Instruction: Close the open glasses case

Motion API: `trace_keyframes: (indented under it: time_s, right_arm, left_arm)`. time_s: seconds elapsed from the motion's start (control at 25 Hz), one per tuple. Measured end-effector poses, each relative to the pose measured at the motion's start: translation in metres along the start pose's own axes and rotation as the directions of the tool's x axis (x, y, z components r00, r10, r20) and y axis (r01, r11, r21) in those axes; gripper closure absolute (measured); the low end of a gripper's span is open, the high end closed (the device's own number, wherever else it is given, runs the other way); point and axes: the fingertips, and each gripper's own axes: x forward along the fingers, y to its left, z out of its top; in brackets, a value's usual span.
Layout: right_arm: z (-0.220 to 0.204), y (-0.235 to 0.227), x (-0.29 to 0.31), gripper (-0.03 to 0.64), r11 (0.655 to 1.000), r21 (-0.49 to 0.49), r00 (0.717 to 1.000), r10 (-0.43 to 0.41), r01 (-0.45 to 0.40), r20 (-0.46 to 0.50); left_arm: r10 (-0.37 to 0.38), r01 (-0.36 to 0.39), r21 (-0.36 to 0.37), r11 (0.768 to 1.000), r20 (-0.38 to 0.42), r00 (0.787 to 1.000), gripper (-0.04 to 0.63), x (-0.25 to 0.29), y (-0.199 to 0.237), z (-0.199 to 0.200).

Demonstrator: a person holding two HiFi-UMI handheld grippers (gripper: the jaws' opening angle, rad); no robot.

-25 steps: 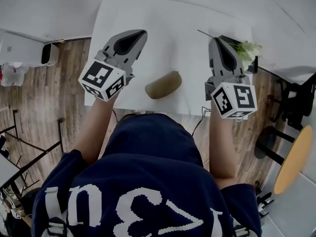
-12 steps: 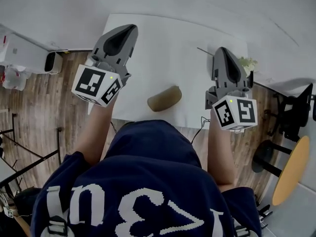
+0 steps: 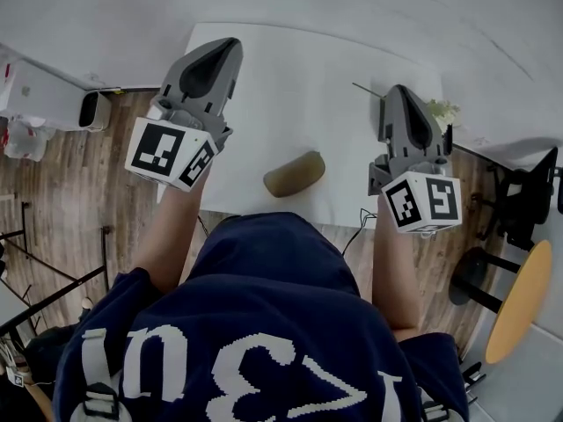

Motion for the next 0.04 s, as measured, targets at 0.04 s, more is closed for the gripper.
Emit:
trace_keyframes:
  time_s: [0.04]
  right_arm:
    - [0.0001, -0.0002, -0.0002, 0.589, 1.0, 0.0, 1.0, 0.0, 0.0, 0.0]
  left_arm:
    - [0.003, -0.003, 0.0, 1.0, 0.0, 1.0, 0.58, 0.0, 0.0003, -0.0001]
